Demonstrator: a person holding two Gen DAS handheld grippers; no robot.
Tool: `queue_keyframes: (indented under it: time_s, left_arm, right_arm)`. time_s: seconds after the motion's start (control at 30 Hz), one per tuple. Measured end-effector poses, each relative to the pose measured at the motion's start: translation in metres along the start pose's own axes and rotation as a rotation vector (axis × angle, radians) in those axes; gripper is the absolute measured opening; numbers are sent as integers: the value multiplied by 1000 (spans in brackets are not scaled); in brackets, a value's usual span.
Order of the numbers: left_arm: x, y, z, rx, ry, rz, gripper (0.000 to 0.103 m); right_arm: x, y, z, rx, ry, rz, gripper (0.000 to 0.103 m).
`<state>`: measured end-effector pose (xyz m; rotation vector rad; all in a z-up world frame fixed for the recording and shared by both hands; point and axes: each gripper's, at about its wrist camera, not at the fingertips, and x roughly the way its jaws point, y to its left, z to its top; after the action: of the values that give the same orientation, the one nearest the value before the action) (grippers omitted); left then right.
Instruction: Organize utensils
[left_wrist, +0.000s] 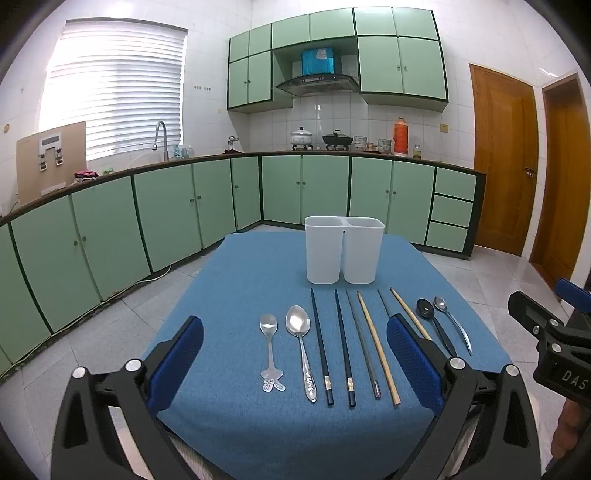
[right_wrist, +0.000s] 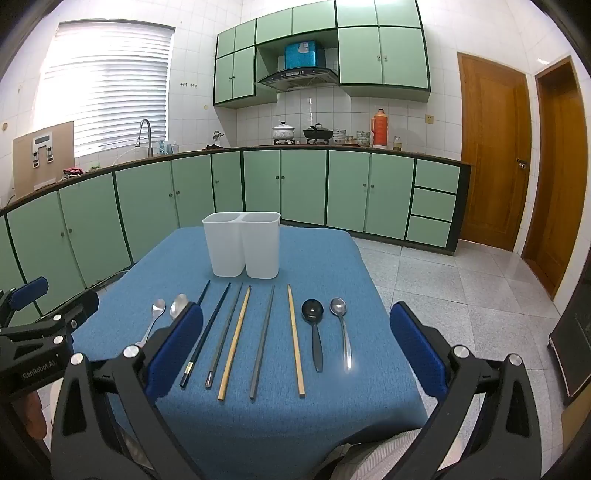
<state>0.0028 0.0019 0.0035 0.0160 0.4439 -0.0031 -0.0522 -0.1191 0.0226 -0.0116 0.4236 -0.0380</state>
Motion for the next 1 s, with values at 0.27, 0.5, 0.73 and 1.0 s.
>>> queue_keyframes:
  time_s: [0.27, 0.5, 0.73, 1.0]
  left_arm:
    - [0, 0, -3, 0, -3, 0, 97]
    - [-1, 0, -3, 0, -3, 1, 97]
    - [-1, 0, -3, 0, -4, 1, 97]
    - [-2, 1, -3, 1, -5, 1, 97]
  right_arm:
    - [0, 0, 0, 1, 0, 0, 98]
    - [0, 0, 0, 1, 0, 1, 98]
    - [0, 0, 0, 1, -1, 1, 98]
    - [0, 0, 0, 1, -1, 1, 98]
